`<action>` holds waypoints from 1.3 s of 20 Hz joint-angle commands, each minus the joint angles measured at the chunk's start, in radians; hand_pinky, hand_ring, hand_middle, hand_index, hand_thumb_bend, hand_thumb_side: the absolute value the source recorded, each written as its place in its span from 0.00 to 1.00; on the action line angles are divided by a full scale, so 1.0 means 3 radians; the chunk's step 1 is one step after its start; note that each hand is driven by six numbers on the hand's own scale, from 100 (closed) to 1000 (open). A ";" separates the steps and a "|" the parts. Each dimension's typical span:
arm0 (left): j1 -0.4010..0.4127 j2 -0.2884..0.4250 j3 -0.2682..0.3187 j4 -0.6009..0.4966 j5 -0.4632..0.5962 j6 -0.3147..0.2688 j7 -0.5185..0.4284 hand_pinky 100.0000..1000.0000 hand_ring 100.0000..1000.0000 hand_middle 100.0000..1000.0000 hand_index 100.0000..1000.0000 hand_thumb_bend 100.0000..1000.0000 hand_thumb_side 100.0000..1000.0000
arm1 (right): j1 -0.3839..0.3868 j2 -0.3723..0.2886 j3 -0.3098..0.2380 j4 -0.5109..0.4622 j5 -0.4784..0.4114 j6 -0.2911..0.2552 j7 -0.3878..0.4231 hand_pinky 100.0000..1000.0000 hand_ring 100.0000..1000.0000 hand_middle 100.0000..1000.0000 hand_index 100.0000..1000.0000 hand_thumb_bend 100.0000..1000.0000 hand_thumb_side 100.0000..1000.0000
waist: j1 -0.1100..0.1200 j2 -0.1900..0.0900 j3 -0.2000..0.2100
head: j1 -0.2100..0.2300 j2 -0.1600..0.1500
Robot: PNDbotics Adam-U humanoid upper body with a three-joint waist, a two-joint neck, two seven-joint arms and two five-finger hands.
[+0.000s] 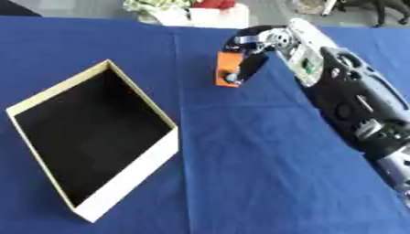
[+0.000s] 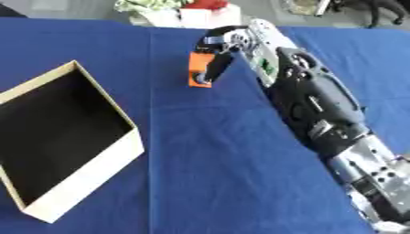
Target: Pick up objects on the table and place them in the box.
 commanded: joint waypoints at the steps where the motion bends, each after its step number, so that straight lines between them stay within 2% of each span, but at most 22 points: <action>1: -0.0013 0.0030 -0.0002 -0.0060 0.0024 -0.0002 -0.0022 0.41 0.42 0.47 0.64 0.00 0.64 | -0.0083 -0.0040 0.0006 -0.0109 -0.0073 0.0070 -0.0081 0.80 0.79 0.39 0.57 0.00 0.00 | 0.0018 -0.0084 -0.0004 | -0.0007 -0.0006; 11: -0.0003 0.0020 0.0002 -0.0060 0.0050 0.0008 -0.0031 0.41 0.42 0.47 0.64 0.00 0.64 | -0.0147 -0.0039 0.0060 -0.0349 -0.0289 0.0248 -0.0070 0.71 0.71 0.37 0.55 0.00 0.00 | 0.0024 -0.0120 -0.0015 | -0.0021 0.0033; 12: -0.0002 0.0019 0.0002 -0.0060 0.0053 0.0008 -0.0032 0.41 0.42 0.47 0.64 0.00 0.64 | -0.0160 -0.0034 0.0068 -0.0380 -0.0313 0.0258 -0.0072 0.68 0.68 0.35 0.54 0.00 0.00 | 0.0025 -0.0128 -0.0014 | -0.0024 0.0040; 14: 0.0000 0.0019 0.0005 -0.0060 0.0060 0.0007 -0.0029 0.41 0.43 0.47 0.64 0.00 0.64 | -0.0215 -0.0037 0.0098 -0.0509 -0.0396 0.0239 -0.0070 0.67 0.67 0.35 0.53 0.00 0.00 | 0.0028 -0.0145 -0.0019 | -0.0025 0.0060; 17: 0.0005 0.0022 0.0010 -0.0060 0.0067 0.0004 -0.0025 0.41 0.43 0.47 0.64 0.00 0.64 | -0.0275 -0.0054 0.0179 -0.0745 -0.0533 0.0223 -0.0027 0.65 0.65 0.34 0.53 0.00 0.00 | 0.0030 -0.0163 -0.0024 | -0.0028 0.0098; 22: 0.0004 0.0023 0.0005 -0.0060 0.0081 0.0002 -0.0031 0.41 0.43 0.48 0.64 0.00 0.64 | -0.0357 0.0004 0.0360 -0.1171 -0.0765 0.0097 0.0070 0.64 0.65 0.36 0.54 0.00 0.00 | 0.0036 -0.0190 -0.0015 | -0.0036 0.0168; 26: -0.0009 0.0022 -0.0003 -0.0060 0.0097 -0.0002 -0.0038 0.41 0.43 0.48 0.64 0.00 0.63 | -0.0358 0.0078 0.0573 -0.1483 -0.0957 0.0149 0.0238 0.64 0.65 0.36 0.54 0.00 0.00 | 0.0035 -0.0213 0.0010 | -0.0056 0.0206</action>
